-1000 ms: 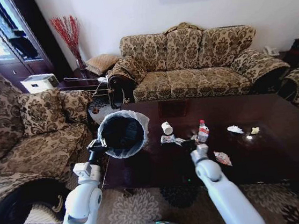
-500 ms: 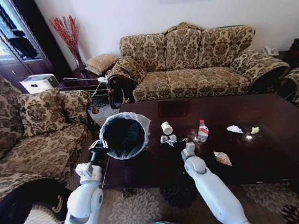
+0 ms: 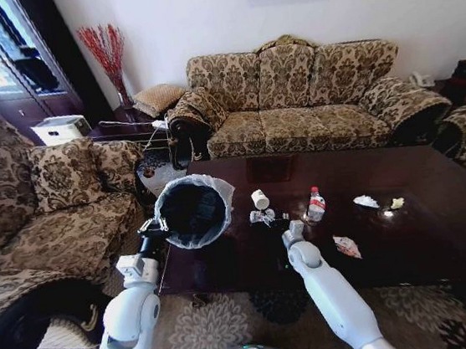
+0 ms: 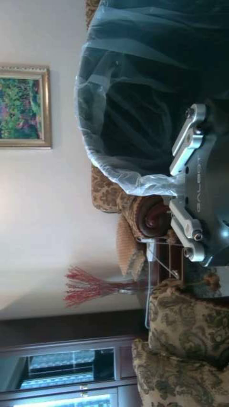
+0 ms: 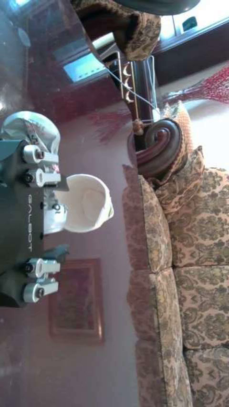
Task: Move to the front of the table and place the trash on the table into the trash bin.
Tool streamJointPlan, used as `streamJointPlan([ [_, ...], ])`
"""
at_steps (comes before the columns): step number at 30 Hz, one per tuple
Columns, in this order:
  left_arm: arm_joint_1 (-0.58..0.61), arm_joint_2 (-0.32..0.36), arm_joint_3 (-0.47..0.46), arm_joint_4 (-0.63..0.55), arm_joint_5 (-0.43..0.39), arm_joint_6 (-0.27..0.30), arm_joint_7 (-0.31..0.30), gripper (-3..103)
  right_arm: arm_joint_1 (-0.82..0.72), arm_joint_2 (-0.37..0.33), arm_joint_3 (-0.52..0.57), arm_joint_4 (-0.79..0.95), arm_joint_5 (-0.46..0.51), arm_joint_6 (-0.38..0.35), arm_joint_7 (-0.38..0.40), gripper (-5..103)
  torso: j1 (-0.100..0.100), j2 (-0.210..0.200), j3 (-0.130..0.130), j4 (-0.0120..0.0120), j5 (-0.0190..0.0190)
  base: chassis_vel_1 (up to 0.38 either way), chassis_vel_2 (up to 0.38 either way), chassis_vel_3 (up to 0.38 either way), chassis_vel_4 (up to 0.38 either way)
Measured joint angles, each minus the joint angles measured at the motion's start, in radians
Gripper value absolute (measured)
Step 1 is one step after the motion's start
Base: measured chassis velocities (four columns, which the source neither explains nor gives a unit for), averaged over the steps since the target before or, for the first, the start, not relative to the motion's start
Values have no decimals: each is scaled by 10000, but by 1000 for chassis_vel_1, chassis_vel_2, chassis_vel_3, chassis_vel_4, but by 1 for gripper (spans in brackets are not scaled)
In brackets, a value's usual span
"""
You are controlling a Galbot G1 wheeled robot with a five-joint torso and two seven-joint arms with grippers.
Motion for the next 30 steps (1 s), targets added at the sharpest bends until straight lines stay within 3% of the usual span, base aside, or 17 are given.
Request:
streamJointPlan([
  [5, -74, 34, -21, -43, -13, 38, 1, 1, 82, 152, -161, -70, 1, -17, -11, 33, 0, 0, 0, 0, 1, 0, 0, 0, 0],
  [7, -79, 36, -16, -43, -14, 47, 2, 1, 84, 172, -166, -77, 1, -17, -11, 33, 0, 0, 0, 1, 2, 0, 0, 0, 0],
  [11, -104, 44, 8, -36, -17, 59, 62, 1, 19, 218, -145, -124, -54, 20, -82, 18, 0, 0, -1, 0, 1, 0, 0, 0, 0],
  [25, -212, 37, 140, 111, -20, 63, 118, 1, -273, 63, 72, 119, -133, 124, -79, 18, -1, 1, 0, 0, 3, 0, 0, 0, 0],
  [30, -224, 82, 140, 121, -52, 104, 131, 1, -458, -275, 144, 1285, -69, 98, 109, 18, 2, -1, 4, -2, 3, 0, 0, 0, 0],
])
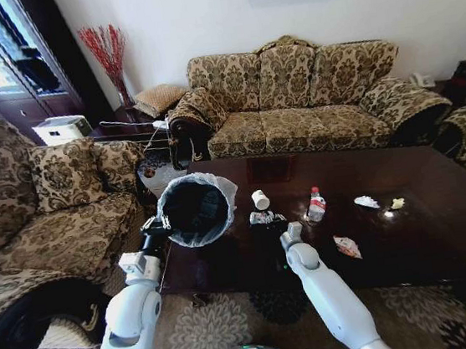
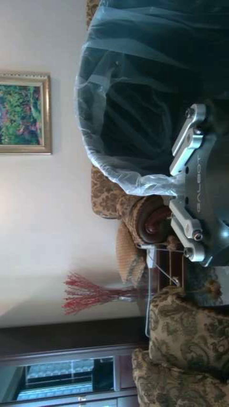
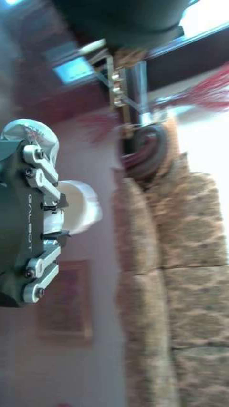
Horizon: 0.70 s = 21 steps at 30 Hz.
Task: Move to the front of the table and place the trash on the table into the trash bin.
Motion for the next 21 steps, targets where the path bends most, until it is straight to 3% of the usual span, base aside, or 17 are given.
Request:
streamJointPlan([
  [6, -8, 225, 0, -32, -194, 320, 102, 1, -225, -717, 77, 2000, 504, -302, 225, 18, -1, 0, -2, 3, -3, 0, 0, 0, 0],
  [11, -304, 811, 127, -51, -596, 1157, 222, 1, -421, -2058, 485, 4753, 1655, -702, 433, 18, -2, 0, -4, 2, -3, 0, 0, 0, 0],
  [12, -304, 811, 127, -51, -596, 1157, 222, 1, -421, -2058, 485, 4753, 1655, -702, 433, 18, -2, 0, -4, 2, -3, 0, 0, 0, 0],
  [16, -748, 1888, 272, 151, -1419, 1783, 233, 1, -315, -3633, 1070, 6479, 2939, -809, 340, 18, -2, 0, -4, -1, -1, 0, 0, 0, 0],
  [19, -927, 2284, 317, 232, -1712, 1971, 236, 1, -100, -4079, 1101, 6967, 3464, -954, 380, 18, -2, 0, -4, -2, -1, 0, 0, 0, 0],
  [21, -1179, 2731, 370, 343, -1959, 2183, 206, 1, 637, -4747, 571, 7616, 4449, -1261, 635, 18, -2, 0, -4, -1, -2, 0, 0, 0, 0],
])
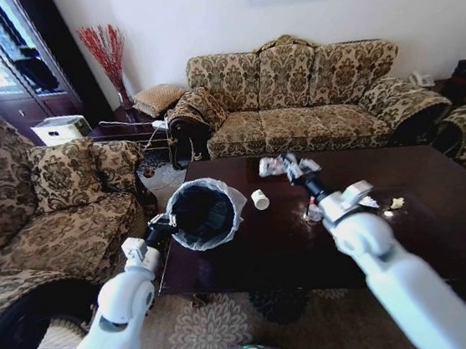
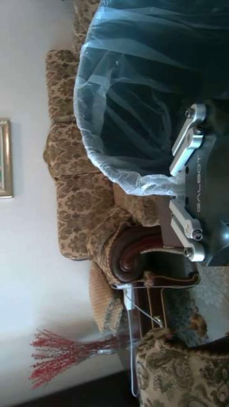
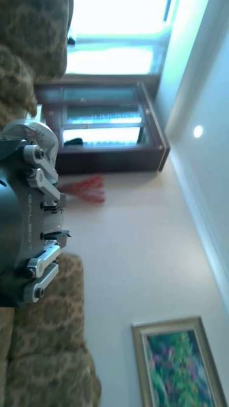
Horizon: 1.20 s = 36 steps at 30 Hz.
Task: Move to the front of the table and place the trash on the table into the trash bin.
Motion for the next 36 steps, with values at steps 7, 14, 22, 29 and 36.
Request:
streamJointPlan([
  [7, -170, 121, 98, 66, -167, 251, -108, 1, 3188, -223, -3119, -478, 1084, -378, 566, 18, 1, 0, 1, 8, -2, 0, 0, 0, 0],
  [14, -323, 295, 118, 232, -450, 437, -177, 1, 5810, 602, -6391, -1688, 1115, -396, 736, 18, 1, -1, 1, 2, -4, 0, 0, 0, 0],
  [22, -762, 645, -6, 737, -997, 636, -328, 1, 6699, 1515, -8199, -2518, 506, -404, 753, 18, 1, -1, 1, -2, -6, 0, 0, 0, 0],
  [29, -1122, 877, 151, 1110, -1014, 637, -320, 1, 6437, 1717, -8499, -2914, -199, -391, 968, 16, 2, -1, 1, 2, 0, 0, 0, 0, 0],
  [36, -1057, 813, 151, 1126, -1010, 618, -272, 1, 6312, 1771, -8447, -3104, -707, -421, 1035, 37, -1, -1, 0, 3, -1, 0, 0, 0, 0],
])
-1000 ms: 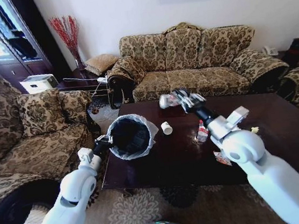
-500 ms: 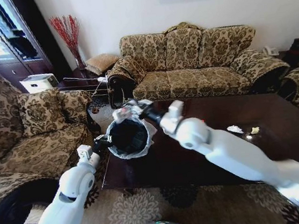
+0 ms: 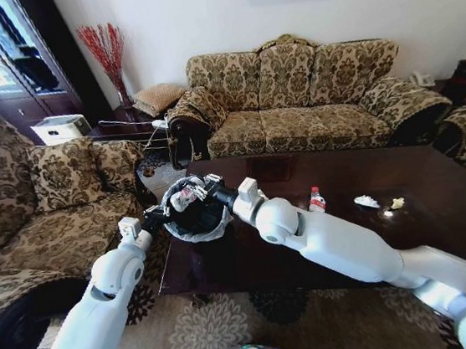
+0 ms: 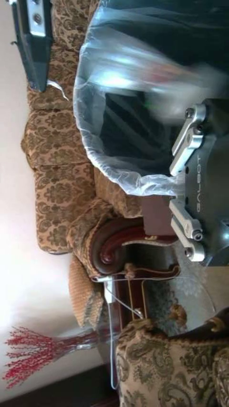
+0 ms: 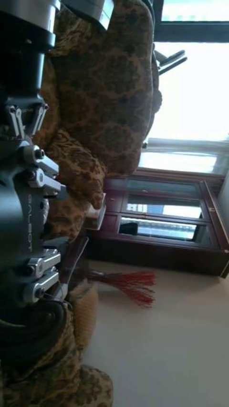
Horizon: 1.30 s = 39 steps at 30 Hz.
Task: Move to the front of the table and place the trash on the table into the trash bin.
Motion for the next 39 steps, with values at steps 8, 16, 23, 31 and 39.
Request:
streamJointPlan([
  [8, 20, 1, -60, -54, -15, -29, 13, 1, -88, -9, 310, 91, -49, 19, 106, 65, 0, 0, 0, 0, 1, 0, 0, 0, 0],
  [16, 191, -242, -289, -175, -8, -273, 12, 1, -1368, -454, 3421, -23, 363, 48, 269, 97, 0, 0, 0, -1, 2, 0, 0, 0, 0],
  [23, 275, -333, -465, -166, 13, -442, -4, 1, -3588, -741, 6042, -1309, -401, 184, -715, 100, 0, 0, -1, -3, 1, 0, 0, 0, 0],
  [31, 99, -767, -379, 142, 239, -717, -327, 1, -5144, -35, 6837, -3618, -1868, 956, -1454, 100, 0, 0, 0, 0, 4, 0, 0, 0, 0],
  [39, 38, -1218, -405, 282, 719, -825, -406, 1, -5276, 1077, 6673, -5649, -3086, 1562, -1840, 100, 0, 0, 0, 0, 1, 0, 0, 0, 0],
])
